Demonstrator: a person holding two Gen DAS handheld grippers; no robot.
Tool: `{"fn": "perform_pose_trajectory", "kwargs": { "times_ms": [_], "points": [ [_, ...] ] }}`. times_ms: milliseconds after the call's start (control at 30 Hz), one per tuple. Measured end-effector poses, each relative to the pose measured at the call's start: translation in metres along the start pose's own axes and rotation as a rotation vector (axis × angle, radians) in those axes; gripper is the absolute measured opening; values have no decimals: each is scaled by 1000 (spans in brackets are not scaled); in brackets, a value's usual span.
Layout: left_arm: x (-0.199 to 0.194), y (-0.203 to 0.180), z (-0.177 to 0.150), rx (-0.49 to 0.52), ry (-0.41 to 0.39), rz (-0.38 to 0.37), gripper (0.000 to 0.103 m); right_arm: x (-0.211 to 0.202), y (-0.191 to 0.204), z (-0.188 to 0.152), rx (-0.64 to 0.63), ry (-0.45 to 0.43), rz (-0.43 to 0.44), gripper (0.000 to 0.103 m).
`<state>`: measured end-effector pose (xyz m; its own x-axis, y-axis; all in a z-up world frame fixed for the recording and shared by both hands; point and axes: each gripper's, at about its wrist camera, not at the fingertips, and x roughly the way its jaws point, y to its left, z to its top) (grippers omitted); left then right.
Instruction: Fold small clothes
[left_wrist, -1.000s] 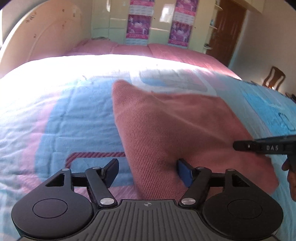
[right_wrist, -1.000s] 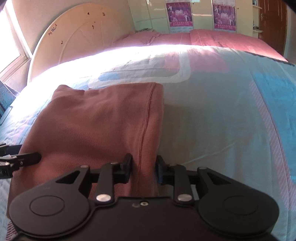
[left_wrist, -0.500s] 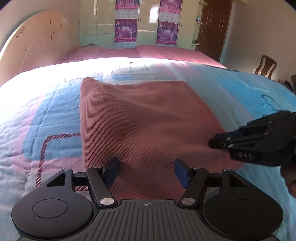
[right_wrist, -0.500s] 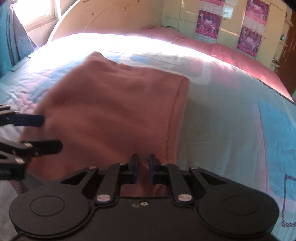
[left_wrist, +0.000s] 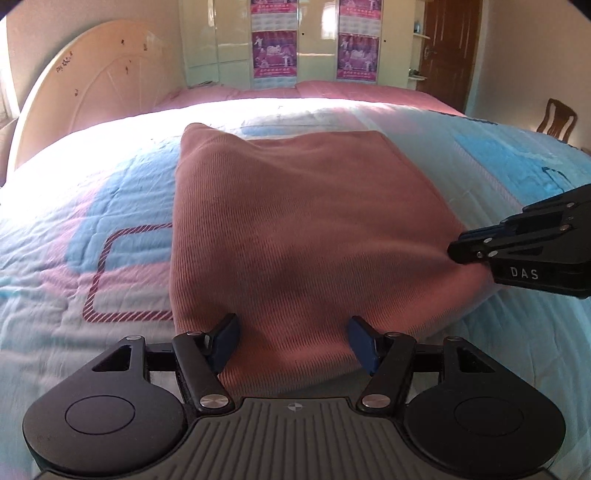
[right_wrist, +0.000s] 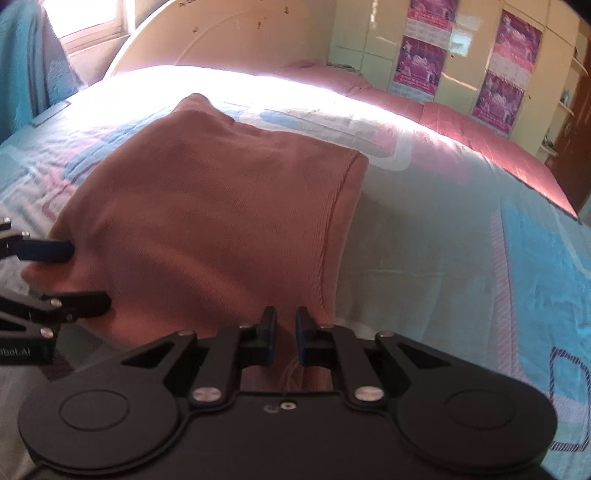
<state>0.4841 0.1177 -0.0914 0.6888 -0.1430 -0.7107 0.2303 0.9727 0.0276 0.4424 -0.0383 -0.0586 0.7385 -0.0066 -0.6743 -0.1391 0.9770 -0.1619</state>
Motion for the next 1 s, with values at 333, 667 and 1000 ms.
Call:
{"fn": "perform_pose_trajectory", "kwargs": {
  "times_ms": [333, 667, 1000],
  "points": [
    [-65, -5, -15, -99, -57, 48, 67, -79, -8, -20, 82, -90, 33, 24],
    [-176, -38, -50, -128, -233, 107, 103, -183, -4, -71, 170, -221, -3, 101],
    [-280, -66, -80, -153, -320, 121, 103, -276, 7, -103, 207, -267, -13, 102]
  ]
}}
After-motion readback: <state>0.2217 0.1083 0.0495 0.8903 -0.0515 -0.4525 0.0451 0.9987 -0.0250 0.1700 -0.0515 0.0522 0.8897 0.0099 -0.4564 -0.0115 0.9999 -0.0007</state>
